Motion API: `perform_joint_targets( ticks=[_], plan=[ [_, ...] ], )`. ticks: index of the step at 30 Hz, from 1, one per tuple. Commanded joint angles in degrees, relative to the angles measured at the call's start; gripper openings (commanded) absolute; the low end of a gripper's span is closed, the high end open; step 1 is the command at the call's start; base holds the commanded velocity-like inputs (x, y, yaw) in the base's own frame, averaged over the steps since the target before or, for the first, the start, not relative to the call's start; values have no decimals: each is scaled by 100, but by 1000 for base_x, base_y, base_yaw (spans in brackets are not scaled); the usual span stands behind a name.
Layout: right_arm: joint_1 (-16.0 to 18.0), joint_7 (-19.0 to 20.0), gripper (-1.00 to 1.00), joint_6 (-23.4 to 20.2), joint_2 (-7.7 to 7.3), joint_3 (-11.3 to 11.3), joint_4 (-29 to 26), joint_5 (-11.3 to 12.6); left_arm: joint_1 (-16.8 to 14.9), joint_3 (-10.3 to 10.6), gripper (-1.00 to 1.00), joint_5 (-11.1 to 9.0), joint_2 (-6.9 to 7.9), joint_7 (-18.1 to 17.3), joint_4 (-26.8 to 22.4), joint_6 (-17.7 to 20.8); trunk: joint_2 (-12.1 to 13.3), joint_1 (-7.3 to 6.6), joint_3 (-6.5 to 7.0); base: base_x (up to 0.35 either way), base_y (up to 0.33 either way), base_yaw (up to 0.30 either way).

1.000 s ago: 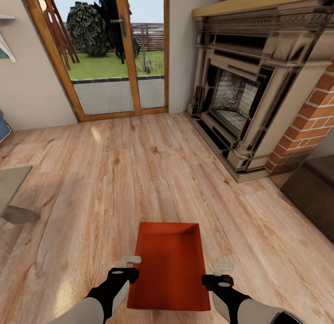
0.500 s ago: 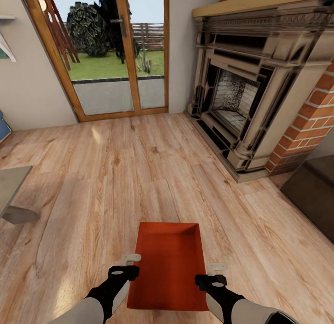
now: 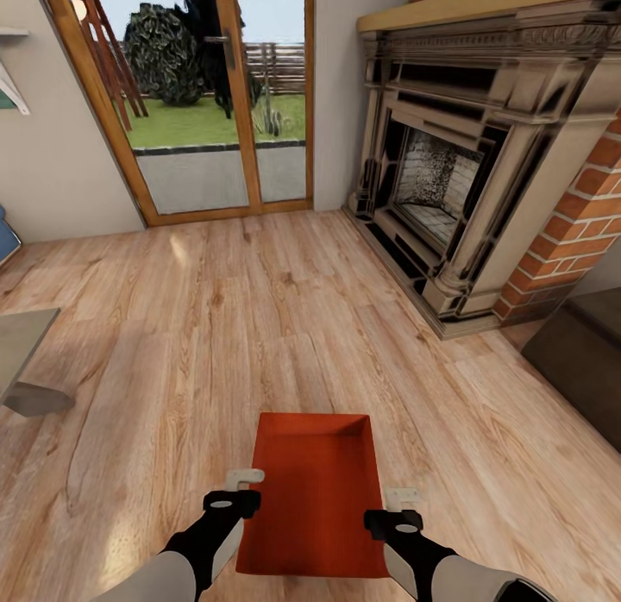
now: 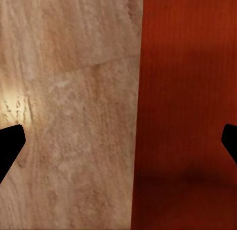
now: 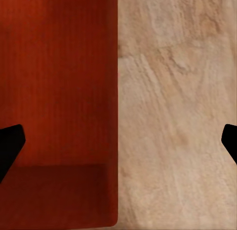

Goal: Move the two storage containers from the living room to the garage. In the garage, place one container on the floor and stack the other container on top of it (either order is fine).

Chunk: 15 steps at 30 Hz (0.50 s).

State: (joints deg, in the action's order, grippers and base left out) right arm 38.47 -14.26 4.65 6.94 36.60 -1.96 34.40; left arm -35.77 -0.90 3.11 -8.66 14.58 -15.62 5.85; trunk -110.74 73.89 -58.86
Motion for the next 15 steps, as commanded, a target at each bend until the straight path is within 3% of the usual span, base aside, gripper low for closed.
perform_joint_targets(
  ticks=[1,15],
  plan=[
    [2,-15,100,18,-2,49,2,59,0,-8,100,32,-3,13,-15,39,-2,-1,-4,0,0,0],
    [2,-15,100,18,-9,49,2,58,0,-16,100,23,4,-70,-20,39,-563,307,-255,0,0,0]
  ],
)
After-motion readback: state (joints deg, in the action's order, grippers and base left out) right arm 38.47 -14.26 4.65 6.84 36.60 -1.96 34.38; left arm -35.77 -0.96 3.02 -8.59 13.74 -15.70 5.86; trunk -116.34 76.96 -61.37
